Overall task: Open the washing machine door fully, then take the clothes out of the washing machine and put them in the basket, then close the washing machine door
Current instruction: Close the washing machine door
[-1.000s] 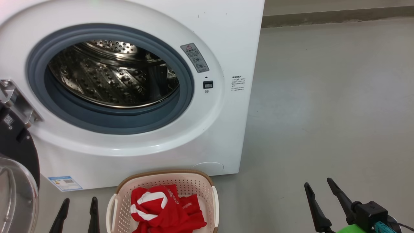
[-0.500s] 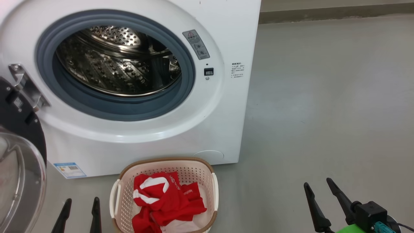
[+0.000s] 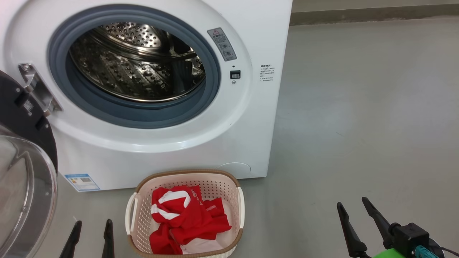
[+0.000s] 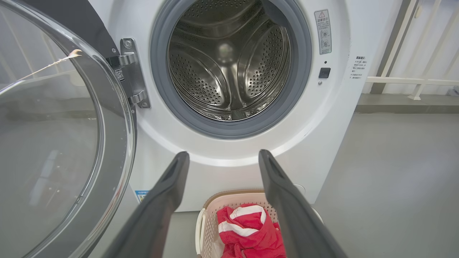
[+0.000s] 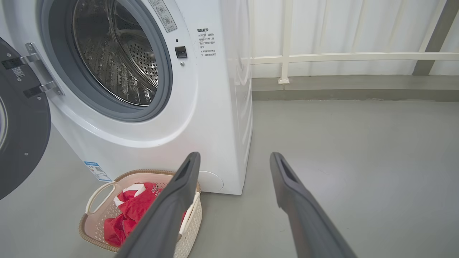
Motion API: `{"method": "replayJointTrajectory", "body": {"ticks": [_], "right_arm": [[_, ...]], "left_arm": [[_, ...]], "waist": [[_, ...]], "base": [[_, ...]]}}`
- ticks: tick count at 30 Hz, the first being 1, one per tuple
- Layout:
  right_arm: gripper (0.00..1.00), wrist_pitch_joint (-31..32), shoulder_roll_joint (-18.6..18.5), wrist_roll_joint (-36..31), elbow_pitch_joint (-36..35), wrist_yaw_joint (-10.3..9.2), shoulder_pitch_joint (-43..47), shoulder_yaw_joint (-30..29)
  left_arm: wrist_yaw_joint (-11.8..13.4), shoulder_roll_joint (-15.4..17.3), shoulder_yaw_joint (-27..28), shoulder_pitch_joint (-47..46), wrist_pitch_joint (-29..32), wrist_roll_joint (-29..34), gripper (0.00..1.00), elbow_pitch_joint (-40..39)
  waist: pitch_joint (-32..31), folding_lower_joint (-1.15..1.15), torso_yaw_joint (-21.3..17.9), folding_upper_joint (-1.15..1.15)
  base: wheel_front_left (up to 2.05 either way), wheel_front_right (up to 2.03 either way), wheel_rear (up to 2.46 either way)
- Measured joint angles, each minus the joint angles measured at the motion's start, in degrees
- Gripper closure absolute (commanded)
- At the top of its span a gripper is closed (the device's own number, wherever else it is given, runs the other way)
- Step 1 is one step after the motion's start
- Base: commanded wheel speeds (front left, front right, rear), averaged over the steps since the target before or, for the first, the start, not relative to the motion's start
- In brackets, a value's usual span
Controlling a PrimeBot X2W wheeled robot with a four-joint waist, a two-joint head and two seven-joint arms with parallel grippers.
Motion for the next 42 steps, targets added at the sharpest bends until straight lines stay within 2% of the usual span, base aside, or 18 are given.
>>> {"method": "replayJointTrajectory", "body": {"ticks": [8, 16, 26, 35, 42], "right_arm": [[0.00, 0.00, 0.01, 0.00, 0.02, 0.00, 0.01, 0.21], [0.00, 0.00, 0.02, 0.00, 0.35, 0.00, -0.06, 1.75], [0.00, 0.00, -0.26, 0.08, 1.27, 0.00, -0.92, 3.92], [0.00, 0.00, -0.47, 0.55, 1.94, 0.00, -2.33, 5.90], [0.00, 0.00, -0.44, 0.99, 2.46, 0.00, -2.33, 7.38]], "left_arm": [[0.01, -0.01, 0.05, 0.01, 0.00, -0.55, 0.00, 0.76], [0.20, -0.02, -0.37, 0.01, 0.00, -3.23, 0.00, 1.83], [2.23, -0.02, -2.72, 0.93, 0.00, -6.38, 0.00, 2.40], [4.20, -0.02, -4.37, 2.26, 0.00, -7.82, 0.00, 2.40], [4.80, 0.00, -5.35, 3.27, 0.00, -8.17, 0.00, 2.54]], "waist": [[-0.07, 0.00, 1.23, 0.00], [-0.20, 0.00, 4.56, 0.00], [-0.53, 0.00, 10.62, 0.00], [-1.09, 0.00, 18.16, 0.00], [-1.78, 0.01, 24.26, 0.00]], "base": [[0.00, 0.00, 0.00], [0.00, 0.00, 0.00], [0.00, 0.00, 0.00], [0.00, 0.00, 0.00], [0.00, 0.00, 0.00]]}}
